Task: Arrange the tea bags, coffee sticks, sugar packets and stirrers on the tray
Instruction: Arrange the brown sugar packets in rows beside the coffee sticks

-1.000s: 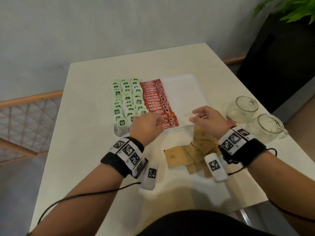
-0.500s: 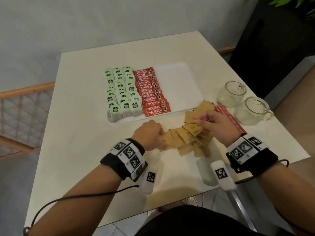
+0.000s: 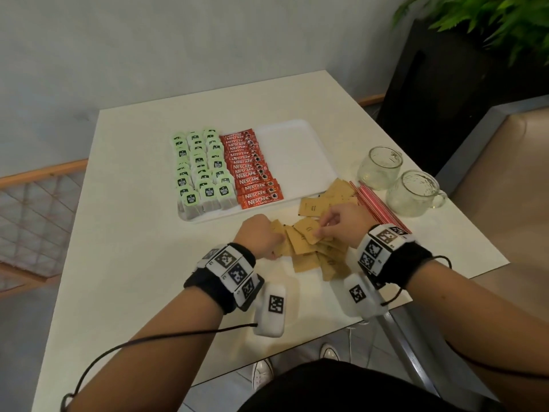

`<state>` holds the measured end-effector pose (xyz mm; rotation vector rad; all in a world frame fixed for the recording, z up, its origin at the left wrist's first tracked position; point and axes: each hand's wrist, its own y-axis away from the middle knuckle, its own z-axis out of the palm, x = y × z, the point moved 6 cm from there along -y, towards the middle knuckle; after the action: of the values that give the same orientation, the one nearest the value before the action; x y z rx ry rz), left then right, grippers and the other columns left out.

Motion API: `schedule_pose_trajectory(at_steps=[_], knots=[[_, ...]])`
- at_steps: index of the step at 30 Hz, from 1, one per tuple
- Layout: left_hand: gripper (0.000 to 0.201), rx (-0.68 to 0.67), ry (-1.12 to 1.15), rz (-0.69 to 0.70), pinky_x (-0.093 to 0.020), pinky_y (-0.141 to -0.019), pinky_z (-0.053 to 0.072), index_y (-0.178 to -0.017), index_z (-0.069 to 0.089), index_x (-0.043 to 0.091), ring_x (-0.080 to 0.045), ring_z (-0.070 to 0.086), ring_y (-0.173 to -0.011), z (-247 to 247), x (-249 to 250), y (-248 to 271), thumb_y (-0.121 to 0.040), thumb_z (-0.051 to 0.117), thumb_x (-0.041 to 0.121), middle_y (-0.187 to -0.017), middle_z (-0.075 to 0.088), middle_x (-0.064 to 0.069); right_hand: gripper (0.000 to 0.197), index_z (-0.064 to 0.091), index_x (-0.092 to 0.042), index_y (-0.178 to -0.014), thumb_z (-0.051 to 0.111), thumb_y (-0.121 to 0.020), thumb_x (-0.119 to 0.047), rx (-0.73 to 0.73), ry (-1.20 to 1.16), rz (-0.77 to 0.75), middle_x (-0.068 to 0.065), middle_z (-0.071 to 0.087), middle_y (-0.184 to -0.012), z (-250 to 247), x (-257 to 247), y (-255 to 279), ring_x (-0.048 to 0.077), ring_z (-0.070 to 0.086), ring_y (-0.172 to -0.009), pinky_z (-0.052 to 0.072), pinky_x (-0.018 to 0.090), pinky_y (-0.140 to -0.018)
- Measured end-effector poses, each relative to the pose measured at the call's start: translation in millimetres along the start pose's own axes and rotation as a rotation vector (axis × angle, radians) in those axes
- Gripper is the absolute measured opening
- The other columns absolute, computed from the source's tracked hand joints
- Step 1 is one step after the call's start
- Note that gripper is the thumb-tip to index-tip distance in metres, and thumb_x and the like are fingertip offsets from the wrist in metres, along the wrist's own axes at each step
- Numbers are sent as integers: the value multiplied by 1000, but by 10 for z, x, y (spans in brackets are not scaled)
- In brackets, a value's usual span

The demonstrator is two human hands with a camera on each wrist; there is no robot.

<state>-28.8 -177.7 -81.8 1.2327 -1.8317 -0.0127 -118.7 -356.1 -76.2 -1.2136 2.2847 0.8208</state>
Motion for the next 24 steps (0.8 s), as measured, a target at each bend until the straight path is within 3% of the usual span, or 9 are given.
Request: schedule_pose_trajectory(at_steps=[3, 5, 6, 9, 13, 16, 20, 24], knots=[[37, 15, 89, -20, -46, -78, 60, -102, 66, -6, -34, 71, -86, 68, 90, -45, -88, 65, 28, -85, 69, -16, 28, 68, -22, -87, 84, -69, -37, -12, -38, 6, -8, 64, -80, 60, 26, 18, 8, 60, -76, 40, 20, -60], [48, -4, 65, -19, -44, -80, 59, -100, 69, 2, -30, 70, -85, 114, 139, -47, -76, 77, 43, -75, 65, -7, 33, 66, -24, -93, 84, -69, -38, -12, -58, 8, -7, 65, -84, 75, 54, 3, 9, 61, -80, 43, 22, -64], [51, 1, 32, -14, -42, -80, 59, -99, 69, 6, -27, 69, -85, 118, 160, -42, -70, 82, 45, -80, 68, -6, 36, 64, -24, -96, 84, -69, -38, -8, -62, 5, -7, 65, -86, 81, 64, -6, 10, 62, -81, 45, 24, -67], [45, 10, -8, 6, -38, -82, 56, -97, 69, 4, -23, 67, -91, 123, 200, -45, -66, 89, 30, -96, 72, -8, 41, 63, -24, -103, 84, -69, -35, -2, -83, 5, -6, 67, -88, 117, 101, -31, 11, 62, -82, 48, 25, -72], [47, 18, 63, 13, -47, -86, 56, -99, 68, 6, -26, 68, -91, 129, 188, -56, -61, 90, 24, -97, 72, -9, 45, 62, -31, -114, 80, -74, -28, -51, -161, -38, -5, 62, -80, 168, 90, -54, 12, 60, -75, 47, 26, -70], [43, 36, 135, 50, -44, -83, 57, -99, 68, 8, -27, 68, -90, 121, 188, -43, -63, 88, 21, -94, 72, -9, 33, 62, -40, -103, 78, -76, -30, -32, -212, -90, -4, 57, -74, 150, 43, -63, 12, 57, -71, 50, 30, -76], [27, 32, 200, 105, -43, -80, 56, -90, 69, 9, -29, 68, -87, 102, 187, -18, -68, 84, 12, -89, 72, -10, 17, 66, -29, -90, 77, -78, -33, 22, -257, -104, -2, 58, -76, 139, 10, -85, 10, 53, -69, 47, 28, -67], [34, 3, 237, 96, -44, -83, 57, -98, 63, 14, -25, 69, -89, 60, 143, -27, -71, 83, 11, -96, 72, -8, 13, 66, -21, -81, 78, -79, -27, -6, -323, -104, -2, 65, -82, 120, -23, -118, 11, 59, -74, 50, 31, -73]])
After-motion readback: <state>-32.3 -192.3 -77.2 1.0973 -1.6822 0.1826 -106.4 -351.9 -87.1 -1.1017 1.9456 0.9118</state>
